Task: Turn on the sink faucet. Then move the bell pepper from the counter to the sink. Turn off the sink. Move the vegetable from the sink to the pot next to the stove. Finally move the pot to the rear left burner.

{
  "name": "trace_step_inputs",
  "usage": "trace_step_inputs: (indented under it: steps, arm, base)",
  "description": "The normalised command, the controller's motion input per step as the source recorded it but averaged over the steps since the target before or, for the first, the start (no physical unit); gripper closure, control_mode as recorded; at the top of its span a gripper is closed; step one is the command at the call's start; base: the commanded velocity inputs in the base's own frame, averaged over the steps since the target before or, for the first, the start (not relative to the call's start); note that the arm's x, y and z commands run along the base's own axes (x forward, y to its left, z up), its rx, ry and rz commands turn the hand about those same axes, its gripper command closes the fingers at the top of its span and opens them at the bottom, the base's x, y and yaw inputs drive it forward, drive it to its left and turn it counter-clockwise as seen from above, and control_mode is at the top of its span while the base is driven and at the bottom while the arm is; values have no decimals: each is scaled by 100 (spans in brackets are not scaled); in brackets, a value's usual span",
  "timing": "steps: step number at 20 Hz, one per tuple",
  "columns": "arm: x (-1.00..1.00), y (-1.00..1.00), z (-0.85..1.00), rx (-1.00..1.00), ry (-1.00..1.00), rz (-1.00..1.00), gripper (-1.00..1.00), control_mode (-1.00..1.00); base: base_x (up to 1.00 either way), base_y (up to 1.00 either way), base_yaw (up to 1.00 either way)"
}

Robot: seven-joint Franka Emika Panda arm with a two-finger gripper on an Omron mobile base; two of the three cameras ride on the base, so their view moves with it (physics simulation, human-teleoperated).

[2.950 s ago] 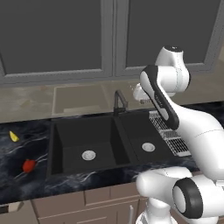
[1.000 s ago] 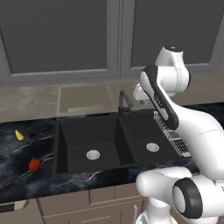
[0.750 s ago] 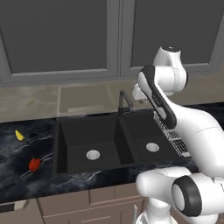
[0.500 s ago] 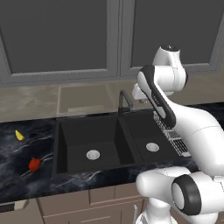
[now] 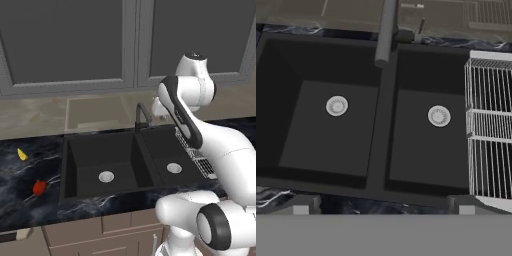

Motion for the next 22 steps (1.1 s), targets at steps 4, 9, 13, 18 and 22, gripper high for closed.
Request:
trace_step_inputs:
  steps: [4, 9, 13, 18, 22]
  arm:
    - [-8, -2, -13, 3, 4, 1, -100, -100]
    - [-22, -2, -14, 3, 0, 5, -100, -100]
    - [-23, -29, 0, 7, -12, 5, -100, -100]
    - [-7, -51, 0, 8, -19, 9, -100, -100]
    - [2, -57, 0, 8, -15, 11, -100, -100]
  base:
    - [0, 0, 0]
    - [0, 0, 0]
    - [0, 0, 0]
    - [0, 0, 0]
    - [0, 0, 0]
